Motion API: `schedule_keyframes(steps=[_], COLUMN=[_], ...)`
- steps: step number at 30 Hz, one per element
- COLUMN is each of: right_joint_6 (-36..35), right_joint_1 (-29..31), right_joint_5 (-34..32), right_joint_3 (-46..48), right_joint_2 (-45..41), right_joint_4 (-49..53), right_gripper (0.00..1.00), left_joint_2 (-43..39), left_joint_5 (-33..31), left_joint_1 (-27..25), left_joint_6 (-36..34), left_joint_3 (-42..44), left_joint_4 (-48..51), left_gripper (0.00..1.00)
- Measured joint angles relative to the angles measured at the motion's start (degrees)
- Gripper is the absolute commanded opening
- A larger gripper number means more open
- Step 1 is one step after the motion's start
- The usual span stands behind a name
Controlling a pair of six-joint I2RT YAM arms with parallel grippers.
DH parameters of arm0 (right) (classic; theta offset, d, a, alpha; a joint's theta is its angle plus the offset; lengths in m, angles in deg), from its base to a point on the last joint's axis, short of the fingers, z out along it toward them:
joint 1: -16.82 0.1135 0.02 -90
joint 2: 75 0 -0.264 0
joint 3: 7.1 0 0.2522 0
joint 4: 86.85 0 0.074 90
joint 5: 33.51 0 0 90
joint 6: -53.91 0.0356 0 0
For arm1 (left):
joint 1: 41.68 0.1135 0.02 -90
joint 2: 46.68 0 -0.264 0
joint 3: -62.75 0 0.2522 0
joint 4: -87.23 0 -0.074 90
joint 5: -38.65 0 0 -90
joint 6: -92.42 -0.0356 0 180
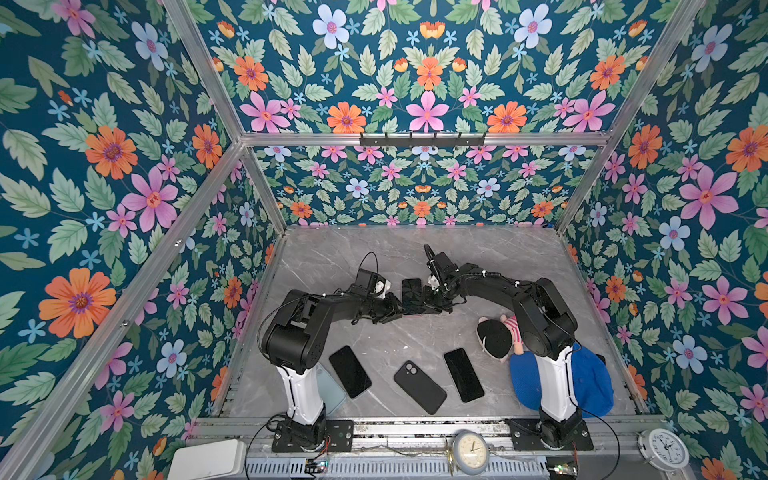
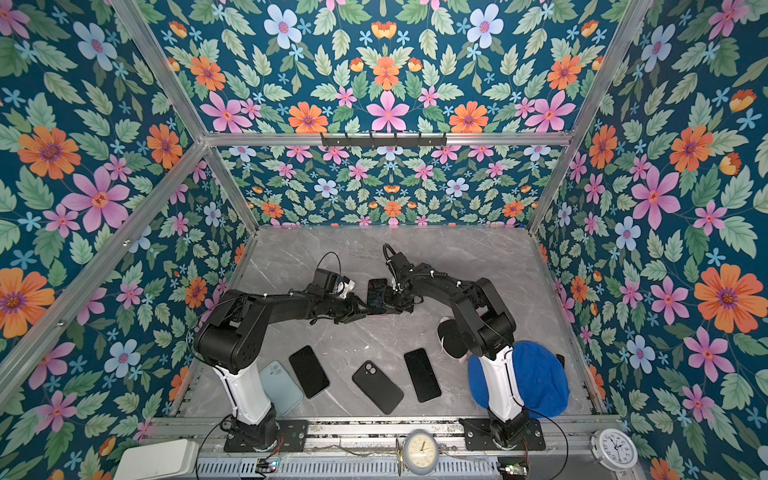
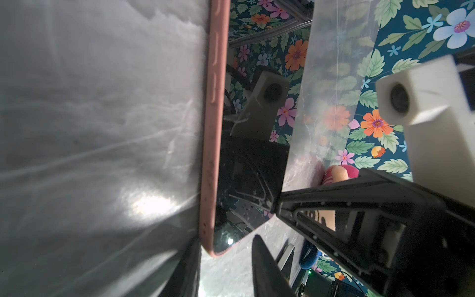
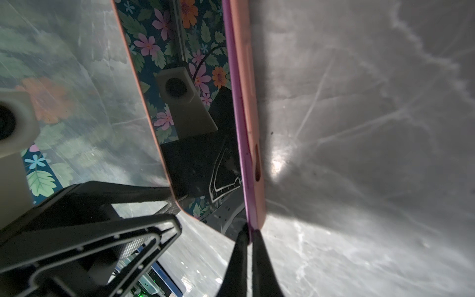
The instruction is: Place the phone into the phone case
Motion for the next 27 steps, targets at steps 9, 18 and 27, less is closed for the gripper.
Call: schedule_keyframes(steps=[9,18,27], right_joint_6=[0.07,0.13,-1.75], right_joint_1=[0.00,0.00,-0.04], right_joint_5=[0.07,-0.02,-3.10], right_joint_3=[0.44,0.61,-0.37], right_joint_2=[0.24,0.26,-1.70], right_joint_4=[-0.20,-0.28,1.14], right_gripper=[0.07,0.06,0.17], left_joint_2=[-0.07,-0.22,-2.43], left_joint_5=[-0.04,-0.33,-2.19], left_joint_1=[0.00,-0.04,1.01], left_joint_6=[0.02,0.11,-4.68], left_joint_3=[0.17,0.11,-1.09], left_joint_4=[-0.22,0.02,5.99], left_gripper=[0.35,0.35,0.45])
